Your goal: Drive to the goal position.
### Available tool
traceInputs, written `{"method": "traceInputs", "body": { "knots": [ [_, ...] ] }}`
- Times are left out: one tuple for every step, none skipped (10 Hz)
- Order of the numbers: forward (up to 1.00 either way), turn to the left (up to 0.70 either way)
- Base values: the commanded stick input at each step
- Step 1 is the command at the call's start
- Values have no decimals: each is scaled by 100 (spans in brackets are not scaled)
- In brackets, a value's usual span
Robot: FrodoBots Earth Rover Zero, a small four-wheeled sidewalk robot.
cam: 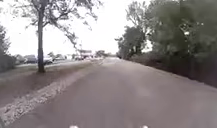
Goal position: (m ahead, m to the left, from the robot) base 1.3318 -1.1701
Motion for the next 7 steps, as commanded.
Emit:
{"method": "traceInputs", "body": {
  "knots": [
    [70,0],
    [70,0],
    [70,0],
    [70,0],
    [70,0],
    [70,0],
    [70,0]
  ]
}}
